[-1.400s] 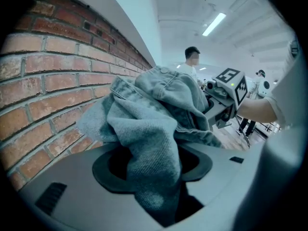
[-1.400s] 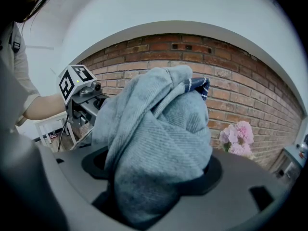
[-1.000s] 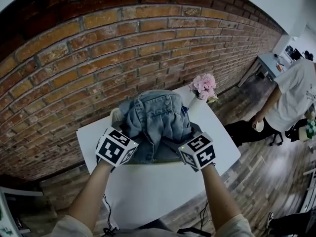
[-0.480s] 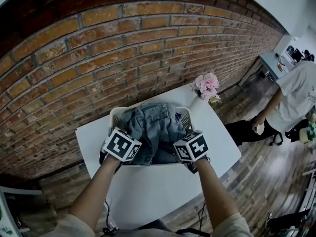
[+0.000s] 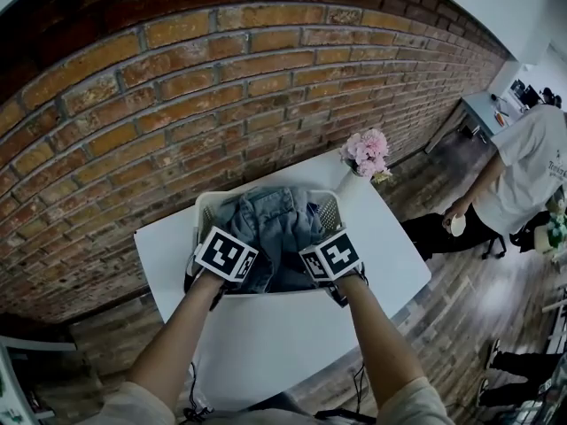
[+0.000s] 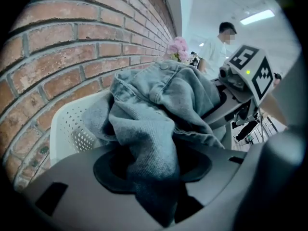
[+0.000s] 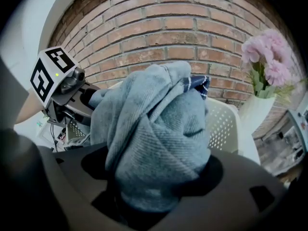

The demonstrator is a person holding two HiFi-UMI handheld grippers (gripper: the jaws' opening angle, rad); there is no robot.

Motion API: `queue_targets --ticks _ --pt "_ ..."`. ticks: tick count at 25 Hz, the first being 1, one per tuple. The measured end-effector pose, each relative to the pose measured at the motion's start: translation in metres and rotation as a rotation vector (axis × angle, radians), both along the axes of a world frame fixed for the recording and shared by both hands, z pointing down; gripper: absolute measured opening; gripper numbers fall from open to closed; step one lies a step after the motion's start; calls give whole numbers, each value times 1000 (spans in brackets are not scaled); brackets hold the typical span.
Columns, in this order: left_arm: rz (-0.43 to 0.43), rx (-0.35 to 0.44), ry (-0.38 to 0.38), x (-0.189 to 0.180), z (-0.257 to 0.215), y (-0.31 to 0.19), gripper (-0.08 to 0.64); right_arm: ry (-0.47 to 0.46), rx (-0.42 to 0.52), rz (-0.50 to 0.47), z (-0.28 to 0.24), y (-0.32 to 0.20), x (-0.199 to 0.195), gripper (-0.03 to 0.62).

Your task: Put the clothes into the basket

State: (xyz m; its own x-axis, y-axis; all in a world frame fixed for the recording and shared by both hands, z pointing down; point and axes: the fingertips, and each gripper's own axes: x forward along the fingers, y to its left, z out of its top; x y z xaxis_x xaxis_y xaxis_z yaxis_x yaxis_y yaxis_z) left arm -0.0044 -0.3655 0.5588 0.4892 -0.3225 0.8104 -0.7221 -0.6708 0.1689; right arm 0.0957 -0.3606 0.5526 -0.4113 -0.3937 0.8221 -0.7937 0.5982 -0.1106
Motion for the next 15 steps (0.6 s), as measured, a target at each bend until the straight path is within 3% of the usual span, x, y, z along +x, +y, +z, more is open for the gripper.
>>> queue_targets --ticks 8,15 --pt "-60 -118 -12 -2 21 -1 212 -61 -153 109 28 3 3 379" --pt "-86 -98 2 -4 17 -1 222 -2 -121 156 27 5 7 391"
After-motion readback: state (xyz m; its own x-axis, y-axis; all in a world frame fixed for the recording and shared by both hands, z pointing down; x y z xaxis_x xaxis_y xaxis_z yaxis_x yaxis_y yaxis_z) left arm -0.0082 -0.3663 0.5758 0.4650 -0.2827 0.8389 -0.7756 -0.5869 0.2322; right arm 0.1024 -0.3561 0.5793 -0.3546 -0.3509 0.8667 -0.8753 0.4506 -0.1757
